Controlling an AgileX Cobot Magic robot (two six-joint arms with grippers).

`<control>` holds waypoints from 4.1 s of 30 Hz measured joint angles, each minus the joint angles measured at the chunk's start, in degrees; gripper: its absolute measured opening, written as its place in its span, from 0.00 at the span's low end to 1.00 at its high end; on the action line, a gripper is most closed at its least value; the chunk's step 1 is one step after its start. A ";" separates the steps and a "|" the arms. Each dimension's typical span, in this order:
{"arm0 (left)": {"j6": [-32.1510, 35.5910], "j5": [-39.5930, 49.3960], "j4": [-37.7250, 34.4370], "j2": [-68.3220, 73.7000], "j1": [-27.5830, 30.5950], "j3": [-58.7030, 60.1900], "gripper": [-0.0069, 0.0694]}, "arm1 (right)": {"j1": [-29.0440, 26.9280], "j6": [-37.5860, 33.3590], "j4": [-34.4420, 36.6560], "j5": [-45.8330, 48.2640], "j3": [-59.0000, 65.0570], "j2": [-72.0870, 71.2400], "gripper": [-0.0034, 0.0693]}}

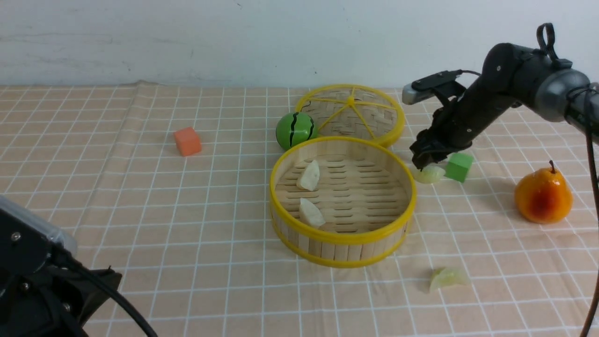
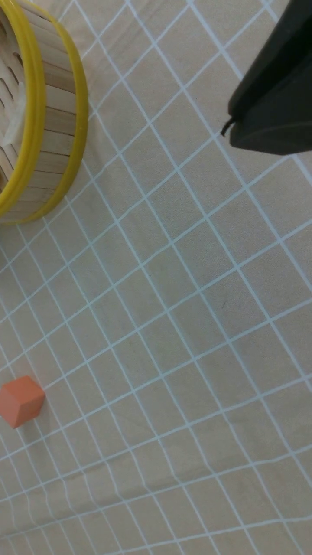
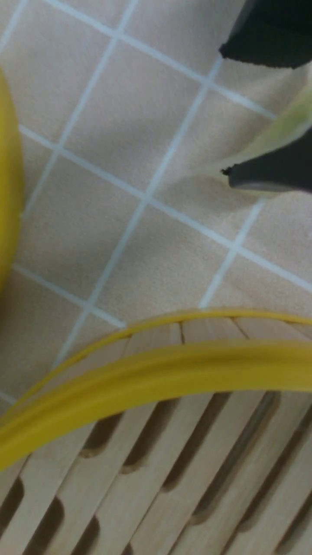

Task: Put the dumplings into the steamer on the table with the brown tablecloth.
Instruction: 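Reach for and grasp a dumpling lying on the table beside the steamer, then place the dumpling in the bamboo steamer basket with the right gripper, then reach for and grasp a dumpling lying on the table beside the steamer, then place the dumpling in the bamboo steamer basket with the right gripper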

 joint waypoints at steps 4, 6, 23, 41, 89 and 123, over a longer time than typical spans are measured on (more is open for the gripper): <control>0.00 -0.37 0.04 1.35 0.00 0.07 0.07 | 0.00 -0.14 0.47 1.79 -0.18 1.69 0.48; 0.00 -0.37 0.04 1.62 0.00 0.07 0.07 | 0.00 -0.19 0.38 2.20 -0.29 1.69 0.43; 0.00 -0.42 0.12 1.63 0.00 0.07 0.08 | 3.19 -0.98 18.18 13.76 -1.52 -9.51 0.33; -8.00 -0.36 0.06 1.63 0.00 0.07 0.10 | 10.37 6.00 8.78 0.26 -0.37 -0.71 0.61; -8.65 2.28 -4.18 1.63 0.00 0.07 0.15 | 10.23 -16.79 -0.89 -20.36 59.85 -31.31 0.46; -8.65 2.23 -4.75 1.63 0.00 0.07 0.18 | 17.25 -43.25 45.33 -43.36 52.37 -25.66 0.50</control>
